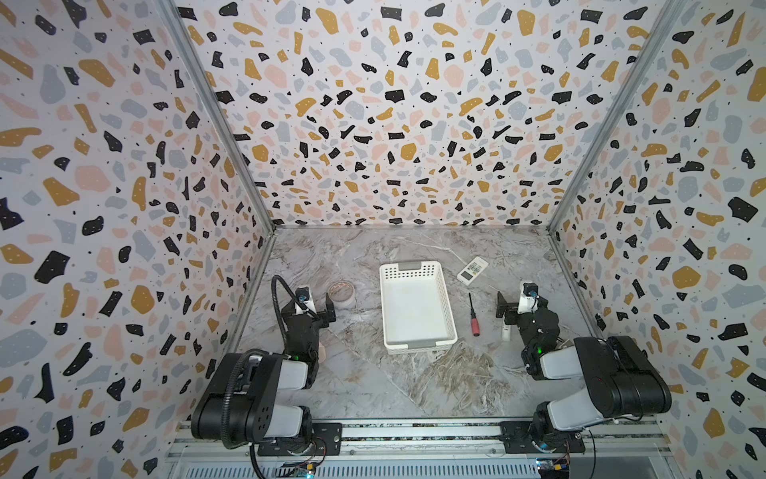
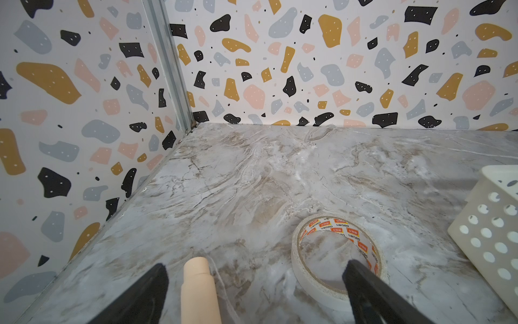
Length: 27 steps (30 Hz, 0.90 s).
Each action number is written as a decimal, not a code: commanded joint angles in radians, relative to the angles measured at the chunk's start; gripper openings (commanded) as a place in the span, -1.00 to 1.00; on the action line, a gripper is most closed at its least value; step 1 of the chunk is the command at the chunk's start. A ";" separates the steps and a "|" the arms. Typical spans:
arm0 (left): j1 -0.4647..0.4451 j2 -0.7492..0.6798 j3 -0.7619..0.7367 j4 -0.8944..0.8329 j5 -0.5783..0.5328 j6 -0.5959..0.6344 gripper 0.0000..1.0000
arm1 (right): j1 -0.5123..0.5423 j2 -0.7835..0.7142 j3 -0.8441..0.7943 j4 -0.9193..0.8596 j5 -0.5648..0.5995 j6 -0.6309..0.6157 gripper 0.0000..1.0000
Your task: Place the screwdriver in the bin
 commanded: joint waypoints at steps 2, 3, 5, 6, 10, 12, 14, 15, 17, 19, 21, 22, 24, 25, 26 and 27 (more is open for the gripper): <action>0.005 -0.047 0.078 -0.098 -0.019 -0.009 0.99 | -0.006 -0.163 0.000 -0.100 0.018 0.028 0.98; 0.004 -0.082 0.130 -0.210 -0.026 -0.012 0.99 | -0.006 -0.219 0.045 -0.245 0.047 0.075 0.98; 0.003 -0.144 0.233 -0.407 -0.037 -0.030 0.99 | -0.012 -0.305 0.113 -0.454 0.050 0.124 0.98; 0.003 -0.179 0.275 -0.471 -0.041 -0.066 0.99 | -0.009 -0.350 0.126 -0.503 0.026 0.129 0.98; 0.003 -0.316 0.446 -0.681 -0.034 -0.226 0.99 | 0.011 -0.534 0.168 -0.675 -0.020 0.199 0.98; 0.003 -0.345 0.541 -0.771 -0.029 -0.273 0.99 | 0.031 -0.583 0.251 -0.867 0.015 0.234 0.98; 0.003 -0.343 0.647 -0.879 -0.026 -0.301 0.99 | 0.049 -0.599 0.330 -1.012 0.008 0.230 0.98; 0.003 -0.328 0.706 -0.952 -0.016 -0.301 0.99 | 0.060 -0.603 0.365 -1.067 0.005 0.241 0.98; 0.003 -0.284 0.810 -1.086 -0.001 -0.315 0.99 | 0.087 -0.597 0.410 -1.142 0.017 0.272 0.98; 0.003 -0.222 0.895 -1.169 0.062 -0.323 0.99 | 0.113 -0.566 0.466 -1.239 0.022 0.308 0.98; 0.003 -0.161 0.960 -1.228 0.175 -0.288 0.99 | 0.143 -0.525 0.518 -1.331 0.023 0.333 0.98; 0.003 -0.132 0.996 -1.270 0.226 -0.272 0.99 | 0.160 -0.505 0.542 -1.377 0.023 0.343 0.98; 0.000 -0.075 1.047 -1.349 0.289 -0.224 0.99 | 0.193 -0.466 0.578 -1.454 0.011 0.357 0.98; -0.004 -0.058 1.048 -1.366 0.290 -0.212 0.99 | 0.212 -0.446 0.591 -1.490 0.021 0.375 0.98; -0.009 -0.054 1.032 -1.362 0.286 -0.202 0.99 | 0.228 -0.431 0.598 -1.514 0.027 0.389 0.98; -0.010 -0.058 0.987 -1.319 0.281 -0.206 1.00 | 0.245 -0.412 0.606 -1.536 0.031 0.401 0.98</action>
